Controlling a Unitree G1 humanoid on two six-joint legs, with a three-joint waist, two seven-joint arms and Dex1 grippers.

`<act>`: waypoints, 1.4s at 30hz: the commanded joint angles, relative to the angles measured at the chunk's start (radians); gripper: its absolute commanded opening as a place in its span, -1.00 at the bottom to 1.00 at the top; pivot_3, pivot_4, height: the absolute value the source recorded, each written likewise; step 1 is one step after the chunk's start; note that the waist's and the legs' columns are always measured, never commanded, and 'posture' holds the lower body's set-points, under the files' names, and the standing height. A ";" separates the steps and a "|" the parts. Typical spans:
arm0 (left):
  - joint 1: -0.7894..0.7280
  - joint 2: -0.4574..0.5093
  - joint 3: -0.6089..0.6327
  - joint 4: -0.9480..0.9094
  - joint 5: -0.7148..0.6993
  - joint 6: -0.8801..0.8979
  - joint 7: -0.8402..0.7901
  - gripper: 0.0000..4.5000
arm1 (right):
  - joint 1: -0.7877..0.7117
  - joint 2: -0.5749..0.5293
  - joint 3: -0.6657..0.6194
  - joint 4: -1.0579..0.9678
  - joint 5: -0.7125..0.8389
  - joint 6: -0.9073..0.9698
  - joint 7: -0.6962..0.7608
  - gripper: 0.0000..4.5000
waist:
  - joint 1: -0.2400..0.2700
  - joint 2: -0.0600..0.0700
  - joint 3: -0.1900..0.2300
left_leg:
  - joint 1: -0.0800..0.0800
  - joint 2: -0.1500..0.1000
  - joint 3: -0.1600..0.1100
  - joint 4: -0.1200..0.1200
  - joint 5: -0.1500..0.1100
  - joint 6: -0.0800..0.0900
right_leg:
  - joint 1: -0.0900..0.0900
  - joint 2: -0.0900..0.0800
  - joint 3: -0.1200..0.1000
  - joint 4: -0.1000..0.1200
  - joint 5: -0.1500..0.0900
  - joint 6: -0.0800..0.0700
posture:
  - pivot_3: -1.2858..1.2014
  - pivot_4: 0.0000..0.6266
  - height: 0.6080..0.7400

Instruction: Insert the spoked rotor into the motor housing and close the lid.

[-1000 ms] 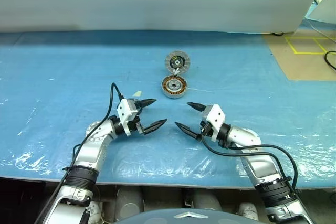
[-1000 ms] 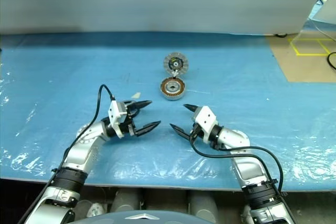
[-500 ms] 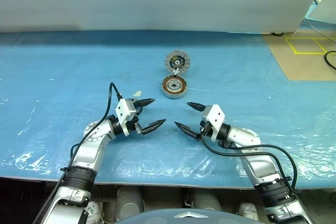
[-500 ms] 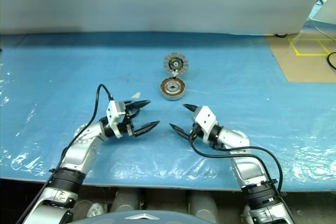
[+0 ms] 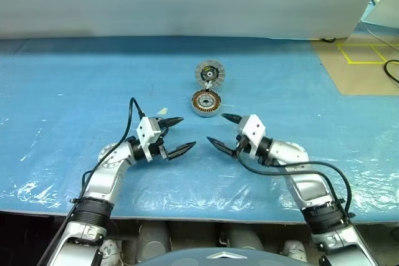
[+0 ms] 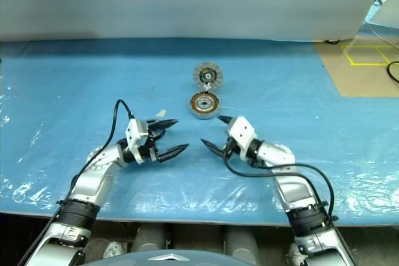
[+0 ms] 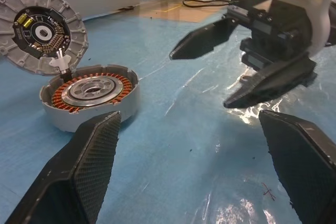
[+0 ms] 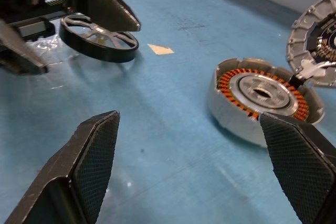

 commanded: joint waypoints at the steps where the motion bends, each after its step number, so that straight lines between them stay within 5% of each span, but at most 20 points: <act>1: 0.004 0.013 0.018 -0.047 -0.019 0.004 0.005 0.98 | -0.110 -0.039 0.043 -0.032 -0.048 0.074 0.039 1.00 | 0.000 0.000 0.000 | 0.000 0.000 0.000 0.000 0.000 0.000 | 0.000 0.000 0.000 0.000 0.000 0.000 | 0.03 -0.52 1.00; 11: 0.015 0.017 0.019 -0.062 -0.020 0.009 0.026 0.98 | -0.464 -0.084 0.222 0.201 -0.188 0.151 0.237 1.00 | 0.000 0.000 0.000 | 0.000 0.000 0.000 0.000 0.002 0.000 | -0.001 0.000 0.000 0.003 0.000 0.000 | 0.03 -0.52 1.00; 23: 0.036 0.016 0.019 -0.061 -0.013 -0.005 0.046 0.98 | -0.574 -0.027 0.276 0.514 -0.303 -0.015 0.242 1.00 | 0.001 0.000 0.000 | -0.001 0.000 0.000 0.002 0.003 0.002 | -0.002 0.000 -0.001 0.005 -0.001 -0.002 | 0.03 -0.52 1.00; 27: 0.036 0.018 0.019 -0.057 -0.012 -0.006 0.047 1.00 | -0.578 -0.020 0.264 0.535 -0.311 -0.037 0.239 0.62 | 0.001 0.000 0.000 | -0.001 0.001 0.000 0.004 0.002 0.002 | -0.002 0.000 -0.001 0.006 -0.001 -0.003 | 0.03 -0.52 1.00; 34: 0.029 0.013 0.015 -0.022 -0.007 -0.028 0.034 1.00 | -0.558 -0.017 0.248 0.529 -0.317 -0.047 0.225 -0.40 | 0.001 0.000 0.000 | -0.001 0.001 0.000 0.004 0.002 0.002 | -0.002 0.000 -0.001 0.006 -0.001 -0.003 | 0.03 -0.52 1.00; 42: 0.018 0.011 0.016 0.019 -0.007 -0.058 0.020 1.00 | -0.568 -0.016 0.233 0.522 -0.322 -0.050 0.203 -0.44 | 0.001 0.000 0.000 | -0.001 0.002 0.000 0.004 0.002 0.002 | -0.002 0.000 -0.001 0.006 -0.001 -0.003 | 0.03 -0.52 1.00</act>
